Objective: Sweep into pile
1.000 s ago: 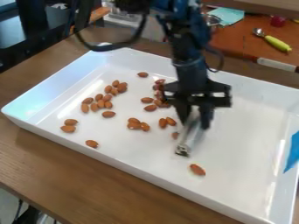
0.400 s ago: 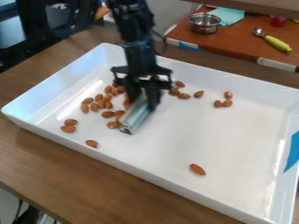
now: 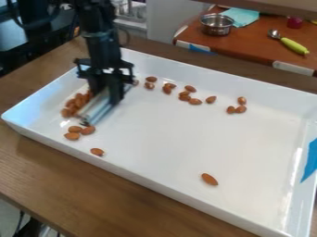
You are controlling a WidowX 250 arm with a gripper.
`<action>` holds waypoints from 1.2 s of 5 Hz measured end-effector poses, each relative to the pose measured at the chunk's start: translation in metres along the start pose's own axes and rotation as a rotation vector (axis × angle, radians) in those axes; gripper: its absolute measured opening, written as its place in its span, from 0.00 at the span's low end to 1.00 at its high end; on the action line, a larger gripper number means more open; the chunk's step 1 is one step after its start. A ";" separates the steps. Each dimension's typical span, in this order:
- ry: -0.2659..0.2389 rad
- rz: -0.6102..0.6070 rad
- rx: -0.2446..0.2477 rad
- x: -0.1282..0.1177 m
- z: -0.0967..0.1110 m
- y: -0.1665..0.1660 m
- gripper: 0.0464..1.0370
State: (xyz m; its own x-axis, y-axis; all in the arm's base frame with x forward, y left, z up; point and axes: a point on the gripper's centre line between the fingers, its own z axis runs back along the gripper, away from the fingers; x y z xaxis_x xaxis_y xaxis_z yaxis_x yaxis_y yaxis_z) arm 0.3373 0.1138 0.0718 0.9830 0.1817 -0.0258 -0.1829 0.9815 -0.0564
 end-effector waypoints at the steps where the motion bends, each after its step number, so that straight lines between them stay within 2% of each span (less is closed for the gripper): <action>1: 0.010 -0.002 0.011 -0.004 0.003 0.028 0.35; 2: 0.018 -0.014 -0.044 -0.015 0.004 0.027 0.35; 3: 0.013 0.006 -0.145 -0.021 0.009 0.010 0.35; 4: -0.029 0.016 -0.230 -0.017 0.027 -0.022 0.35; 5: -0.055 -0.010 -0.276 -0.017 0.043 -0.052 0.35; 6: -0.043 -0.026 -0.281 -0.017 0.046 -0.081 0.35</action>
State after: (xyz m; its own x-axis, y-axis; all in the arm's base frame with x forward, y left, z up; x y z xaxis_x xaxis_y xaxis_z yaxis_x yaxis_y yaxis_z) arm 0.3356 0.0341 0.1227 0.9860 0.1651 0.0215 -0.1488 0.9319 -0.3307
